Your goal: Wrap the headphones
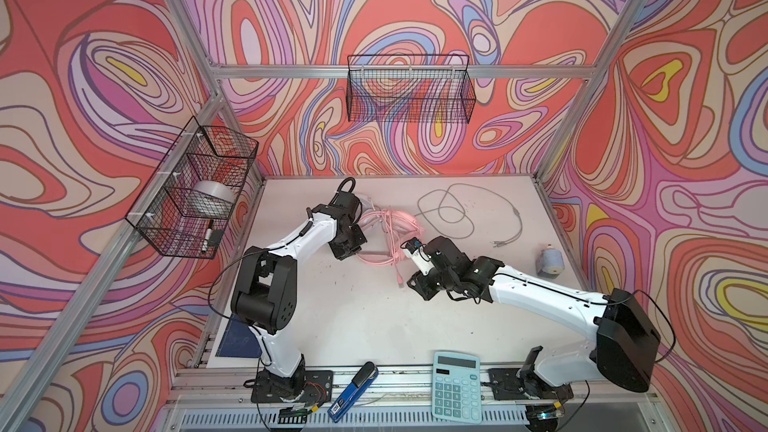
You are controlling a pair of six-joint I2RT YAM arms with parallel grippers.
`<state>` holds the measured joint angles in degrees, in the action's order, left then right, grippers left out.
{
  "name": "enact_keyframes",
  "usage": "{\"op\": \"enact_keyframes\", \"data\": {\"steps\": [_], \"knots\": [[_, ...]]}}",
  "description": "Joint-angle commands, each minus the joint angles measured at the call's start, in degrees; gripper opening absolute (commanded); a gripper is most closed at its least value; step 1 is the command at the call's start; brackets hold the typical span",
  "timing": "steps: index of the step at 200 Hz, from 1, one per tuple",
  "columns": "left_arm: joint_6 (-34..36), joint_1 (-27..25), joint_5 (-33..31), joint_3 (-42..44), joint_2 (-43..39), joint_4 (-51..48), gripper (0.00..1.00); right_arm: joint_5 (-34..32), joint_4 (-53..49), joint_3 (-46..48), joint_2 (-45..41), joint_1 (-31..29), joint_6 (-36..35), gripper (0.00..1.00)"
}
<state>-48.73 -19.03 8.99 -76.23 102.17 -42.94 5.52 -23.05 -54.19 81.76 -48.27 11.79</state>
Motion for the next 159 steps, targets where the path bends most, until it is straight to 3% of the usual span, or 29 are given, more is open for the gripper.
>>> {"op": "enact_keyframes", "data": {"steps": [1, 104, 159], "knots": [[-1.7, 0.4, 1.6, -1.5, 0.1, 2.6, 0.0, -3.5, 5.6, 1.1, 2.1, -0.6, 4.9, 0.37], [-2.2, 0.4, 0.8, -2.0, 0.2, 2.2, 0.0, -6.6, 11.5, 0.2, 13.7, -0.9, 8.2, 0.38], [-2.9, 0.3, 0.8, -1.4, 0.7, 2.7, 0.0, -6.7, 11.0, -1.9, 18.0, -0.9, 6.7, 0.38]]}}
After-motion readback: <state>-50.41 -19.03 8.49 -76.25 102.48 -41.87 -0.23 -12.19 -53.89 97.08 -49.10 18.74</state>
